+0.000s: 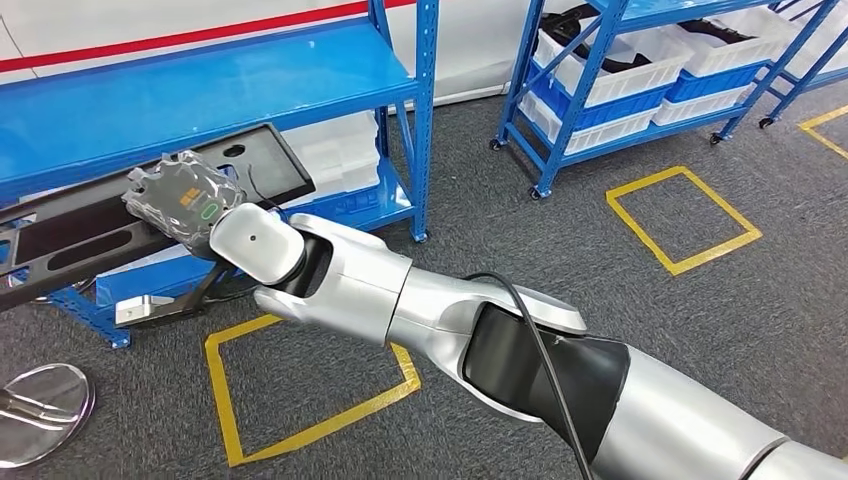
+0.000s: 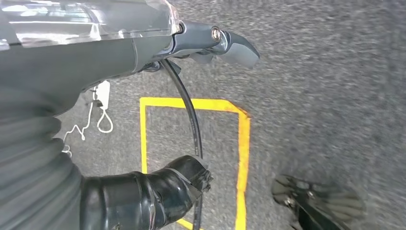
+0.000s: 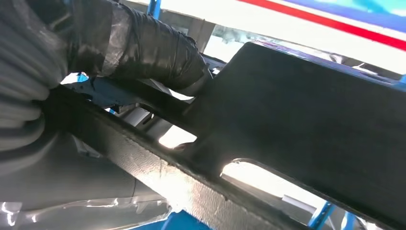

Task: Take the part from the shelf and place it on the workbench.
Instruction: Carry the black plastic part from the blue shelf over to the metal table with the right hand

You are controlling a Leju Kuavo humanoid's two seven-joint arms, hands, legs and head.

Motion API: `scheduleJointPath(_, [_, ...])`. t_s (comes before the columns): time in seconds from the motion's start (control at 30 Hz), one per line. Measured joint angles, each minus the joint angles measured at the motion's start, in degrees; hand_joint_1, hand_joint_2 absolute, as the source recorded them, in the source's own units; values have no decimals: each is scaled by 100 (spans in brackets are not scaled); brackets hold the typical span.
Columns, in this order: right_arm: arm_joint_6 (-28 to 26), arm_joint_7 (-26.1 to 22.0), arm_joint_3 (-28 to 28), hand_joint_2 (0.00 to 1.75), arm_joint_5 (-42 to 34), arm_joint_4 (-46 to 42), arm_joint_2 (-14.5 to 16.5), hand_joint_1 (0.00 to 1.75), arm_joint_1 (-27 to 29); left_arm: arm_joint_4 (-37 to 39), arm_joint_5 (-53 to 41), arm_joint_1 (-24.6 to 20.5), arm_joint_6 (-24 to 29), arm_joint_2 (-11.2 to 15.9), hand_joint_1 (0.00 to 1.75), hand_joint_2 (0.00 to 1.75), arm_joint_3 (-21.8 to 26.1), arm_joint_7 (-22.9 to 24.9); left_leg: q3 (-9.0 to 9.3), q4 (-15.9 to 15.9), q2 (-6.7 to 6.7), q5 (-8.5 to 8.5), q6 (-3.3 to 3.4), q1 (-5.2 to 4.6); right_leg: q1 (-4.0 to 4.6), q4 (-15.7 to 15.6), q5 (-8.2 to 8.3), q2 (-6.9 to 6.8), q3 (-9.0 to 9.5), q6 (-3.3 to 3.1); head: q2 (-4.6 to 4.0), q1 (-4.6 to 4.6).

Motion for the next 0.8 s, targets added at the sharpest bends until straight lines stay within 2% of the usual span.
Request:
scheduleJointPath(0.03, [0, 1, 4, 175, -1, 3, 4, 175, -3, 0, 1, -3, -1, -1, 0, 175, -1, 0, 248, -347, -11, -15, -46, 7, -15, 98, 20, 2, -120, 39, 1, -1])
scheduleJointPath(0.07, [-1, 1, 5, 175, -1, 4, 11, 175, -6, 0, 1, -6, -2, -2, 0, 175, -2, 0, 435, -636, -26, -97, -42, 8, -14, 180, 44, 7, -214, 75, 1, -1])
scheduleJointPath(0.1, [-2, 0, 7, 175, -2, 5, 19, 175, -7, 0, 1, -9, -5, -3, 0, 175, -2, 0, 534, -826, -41, -206, -16, 2, 1, 240, 75, 15, -281, 107, 1, 1])
scheduleJointPath(0.13, [-1, -3, 10, 175, -4, 8, 22, 175, -6, -1, 1, -9, -9, -3, 0, 175, -1, 1, 563, -896, -53, -253, 48, -18, 14, 265, 117, 24, -323, 137, 2, 1])
scheduleJointPath(0.2, [6, -11, 21, 175, -16, 20, 24, 175, 1, -1, 1, -4, -16, -4, 0, 175, 1, 2, 472, -877, -41, -199, 170, -11, 6, 284, 149, 37, -376, 189, 1, 3])
scheduleJointPath(0.23, [13, -14, 28, 175, -27, 24, 22, 175, 2, -1, 1, -3, -17, -3, 0, 175, 1, 3, 423, -871, -30, -153, 230, -13, -7, 356, 44, 41, -412, 215, 1, 3])
scheduleJointPath(0.27, [20, -15, 37, 175, -37, 27, 20, 175, 2, -1, 1, -2, -18, -2, 0, 175, 1, 3, 366, -874, -18, -101, 285, -15, -21, 541, -166, 47, -470, 242, 1, 4])
scheduleJointPath(0.33, [32, -15, 55, 175, -49, 28, 19, 175, 2, -1, 1, -5, -20, 1, 0, 175, 1, 3, 244, -873, -7, 4, 357, -43, -29, 1201, -737, 56, -619, 280, 0, 4])
scheduleJointPath(0.37, [36, -15, 60, 175, -52, 28, 19, 175, 6, -1, 1, -5, -20, 1, 0, 175, 1, 2, 177, -871, -5, 57, 374, -65, -27, 1565, -947, 58, -681, 281, 0, 4])
scheduleJointPath(0.4, [39, -15, 63, 175, -54, 29, 19, 175, 10, -1, 0, -6, -21, 1, 0, 175, 1, 2, 109, -868, -4, 109, 386, -92, -18, 1813, -1037, 61, -684, 262, 0, 3])
scheduleJointPath(0.43, [42, -15, 64, 175, -57, 29, 20, 175, 15, -1, -2, -6, -21, 1, 0, 175, 1, 2, 44, -866, -4, 160, 398, -121, -2, 1881, -1009, 65, -599, 221, 0, 3])
scheduleJointPath(0.47, [45, -16, 64, 175, -58, 29, 20, 175, 17, -1, -4, -6, -21, 1, 0, 175, 1, 2, -13, -866, -6, 206, 409, -154, 25, 1752, -895, 71, -422, 156, 0, 3])
scheduleJointPath(0.5, [47, -16, 64, 175, -60, 29, 22, 175, 14, -1, -8, -6, -20, 0, 0, 175, 1, 1, -60, -867, -10, 250, 419, -186, 73, 1431, -751, 82, -154, 57, 0, 3])
scheduleJointPath(0.53, [48, -17, 64, 175, -63, 27, 29, 175, 7, 2, -16, -8, -20, -12, 0, 175, 0, -1, -99, -873, -9, 292, 423, -192, 123, 1026, -687, 93, 137, -84, 1, -1])
scheduleJointPath(0.57, [48, -18, 65, 175, -66, 25, 38, 175, -6, -3, -26, -10, -18, -20, 0, 175, -1, -5, -126, -886, -3, 337, 417, -188, 178, 615, -675, 95, 390, -203, 1, 1])
scheduleJointPath(0.6, [49, -18, 66, 175, -69, 24, 52, 175, -20, -7, -39, -12, -19, -34, 0, 175, -1, -9, -145, -909, 8, 394, 388, -159, 231, 303, -689, 105, 562, -291, 1, 2])
scheduleJointPath(0.63, [50, -19, 67, 175, -72, 24, 65, 175, -35, -9, -55, -17, -21, -48, 0, 175, -1, -14, -159, -949, 19, 457, 351, -111, 270, 117, -708, 108, 638, -338, 1, 13])
scheduleJointPath(0.67, [53, -19, 68, 175, -76, 25, 73, 175, -48, -14, -71, -20, -25, -53, 0, 175, 0, -19, -153, -1014, 23, 529, 311, -82, 304, -4, -648, 111, 662, -337, 0, 26])
scheduleJointPath(0.7, [56, -20, 69, 175, -80, 26, 78, 175, -53, -12, -86, -25, -31, -60, 0, 175, 1, -21, -152, -1083, 17, 579, 281, -65, 301, -117, -535, 113, 681, -346, 0, 32])
scheduleJointPath(0.73, [58, -21, 74, 175, -84, 27, 82, 175, -60, -12, -99, -25, -34, -62, 0, 175, 1, -26, -159, -1118, 6, 550, 267, -69, 286, -250, -408, 94, 702, -353, 0, 39])
scheduleJointPath(0.77, [60, -23, 83, 175, -92, 27, 90, 175, -70, -13, -113, -22, -38, -65, 0, 175, 1, -34, -184, -1060, -5, 418, 249, -85, 255, -376, -285, 74, 709, -359, 0, 36])
scheduleJointPath(0.8, [62, -26, 94, 175, -104, 28, 103, 175, -80, -14, -126, -16, -38, -59, 0, 175, 1, -46, -236, -874, -14, 192, 227, -95, 214, -468, -181, 52, 695, -344, 0, 34])
